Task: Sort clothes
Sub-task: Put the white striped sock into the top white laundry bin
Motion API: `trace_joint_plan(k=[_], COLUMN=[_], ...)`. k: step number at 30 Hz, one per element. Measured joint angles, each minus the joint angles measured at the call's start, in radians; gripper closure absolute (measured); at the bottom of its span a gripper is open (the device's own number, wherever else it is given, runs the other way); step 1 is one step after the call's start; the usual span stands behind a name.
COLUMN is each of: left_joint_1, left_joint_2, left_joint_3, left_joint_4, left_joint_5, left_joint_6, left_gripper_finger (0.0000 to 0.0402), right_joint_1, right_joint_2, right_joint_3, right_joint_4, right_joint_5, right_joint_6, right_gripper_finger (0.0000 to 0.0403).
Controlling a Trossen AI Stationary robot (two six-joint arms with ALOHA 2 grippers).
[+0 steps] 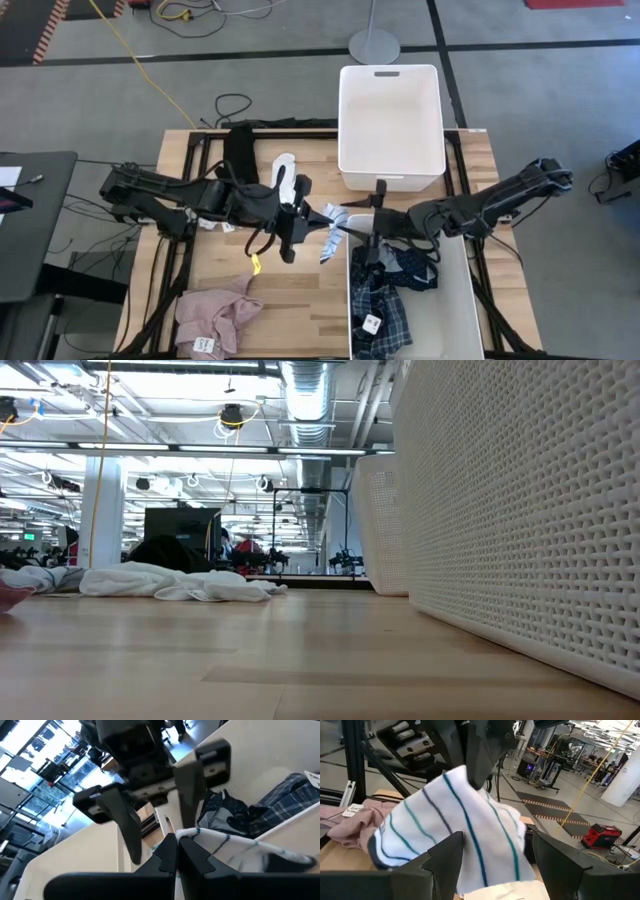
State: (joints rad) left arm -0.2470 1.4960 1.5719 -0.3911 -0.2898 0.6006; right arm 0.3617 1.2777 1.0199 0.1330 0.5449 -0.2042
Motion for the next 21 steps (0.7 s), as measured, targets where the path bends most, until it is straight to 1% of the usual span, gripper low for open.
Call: trace_joint_plan(k=[4,8,12,19,21], left_joint_1=[0.000,0.000,0.000,0.008,0.010], left_joint_2=[0.000,0.000,0.000,0.000,0.000], left_joint_3=[0.000,0.000,0.000,0.000,0.000], left_joint_4=[0.012,0.016,-0.010,-0.070,-0.071], left_joint_5=[0.030,0.051,0.050,0.008,-0.021], left_joint_6=[-0.002,-0.008,-0.019,-0.038,-0.050], left_gripper_finger=[0.0401,0.0401,0.0401,0.0401,0.0401], right_joint_1=[-0.008,-0.021,-0.025,-0.009,-0.009], right_joint_2=[0.051,0.101,0.111,0.093,0.087], right_joint_3=[0.000,0.000,0.000,0.000,0.000], right_joint_4=[0.045,0.098,0.125,0.140,0.118], right_joint_5=[-0.027,-0.027,-0.024,-0.020,-0.004], right_joint_6=[-0.020,-0.048,-0.083,-0.142,-0.146], right_gripper_finger=[0.0156,0.0186,0.0245,0.0376,0.0391])
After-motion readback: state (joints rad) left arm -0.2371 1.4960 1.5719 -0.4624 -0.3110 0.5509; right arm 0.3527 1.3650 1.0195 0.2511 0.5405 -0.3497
